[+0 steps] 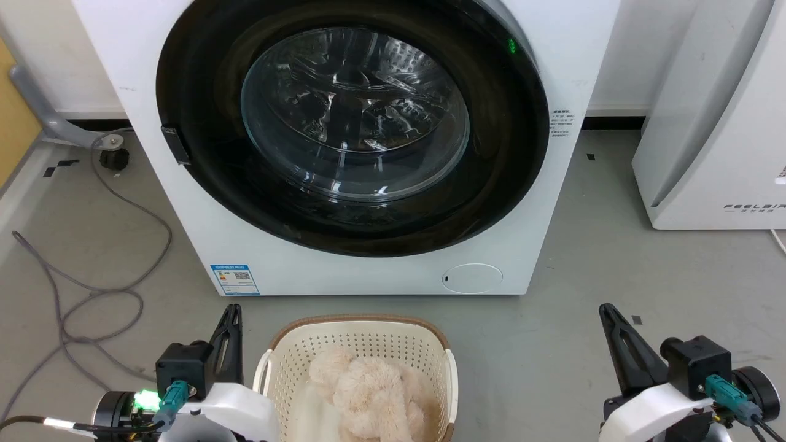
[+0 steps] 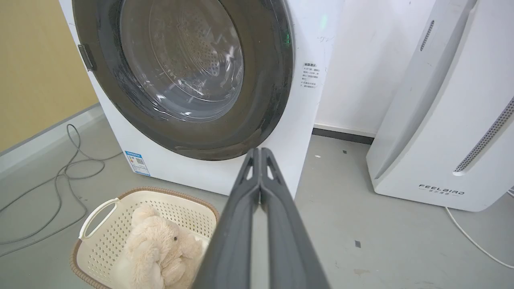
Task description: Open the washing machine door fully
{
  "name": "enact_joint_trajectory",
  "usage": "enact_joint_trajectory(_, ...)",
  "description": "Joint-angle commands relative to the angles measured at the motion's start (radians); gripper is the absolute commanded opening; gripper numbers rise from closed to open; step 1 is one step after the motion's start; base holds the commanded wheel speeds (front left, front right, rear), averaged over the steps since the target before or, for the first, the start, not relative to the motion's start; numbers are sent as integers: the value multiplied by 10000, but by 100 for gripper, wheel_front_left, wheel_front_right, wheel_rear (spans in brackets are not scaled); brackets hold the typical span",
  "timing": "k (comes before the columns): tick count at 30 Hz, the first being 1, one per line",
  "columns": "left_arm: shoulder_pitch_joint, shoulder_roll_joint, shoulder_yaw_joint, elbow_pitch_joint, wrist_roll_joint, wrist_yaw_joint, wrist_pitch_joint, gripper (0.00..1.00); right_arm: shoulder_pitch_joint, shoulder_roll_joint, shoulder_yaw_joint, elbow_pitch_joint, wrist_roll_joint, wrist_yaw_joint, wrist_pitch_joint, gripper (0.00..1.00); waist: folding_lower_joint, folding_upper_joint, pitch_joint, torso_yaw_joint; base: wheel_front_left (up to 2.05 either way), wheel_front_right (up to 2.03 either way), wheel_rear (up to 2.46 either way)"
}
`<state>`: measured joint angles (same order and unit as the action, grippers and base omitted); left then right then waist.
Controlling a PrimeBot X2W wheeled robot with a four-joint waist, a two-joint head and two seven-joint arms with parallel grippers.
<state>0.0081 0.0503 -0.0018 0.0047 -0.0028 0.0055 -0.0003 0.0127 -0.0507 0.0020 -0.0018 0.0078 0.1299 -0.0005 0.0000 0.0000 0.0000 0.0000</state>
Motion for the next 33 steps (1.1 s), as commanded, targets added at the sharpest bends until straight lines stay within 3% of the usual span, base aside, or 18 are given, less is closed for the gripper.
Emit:
enact_joint_trajectory(1,-81,-1,18,-47,28,-55,3,0,-127,5,-20,18,-78,8,5,0,0,0,0,0,0,0,0)
enact_joint_trajectory(10,-81,-1,18,-47,28,-55,3,0,-127,5,-20,18,-78,8,5,0,0,0,0,0,0,0,0)
enact_joint_trajectory(11,0,0,-3,2,0,3,-1,100,2,0,4,0,5,0,-1,100,0,0,0,0,0,0,0)
enact_joint_trajectory(23,-71,2,-74,139,-31,-29,-204,100,25,0,15,103,68,1,-198,100,0,0,19,-13,0,0,0)
enact_joint_trajectory(24,-88,2,-87,139,-40,-43,-245,100,22,0,8,120,108,1,-240,0,0,0,30,-13,0,0,0)
enact_joint_trajectory(33,-132,2,-104,94,-117,-94,-413,100,-19,1,-18,225,276,1,-406,0,0,0,67,4,0,0,0)
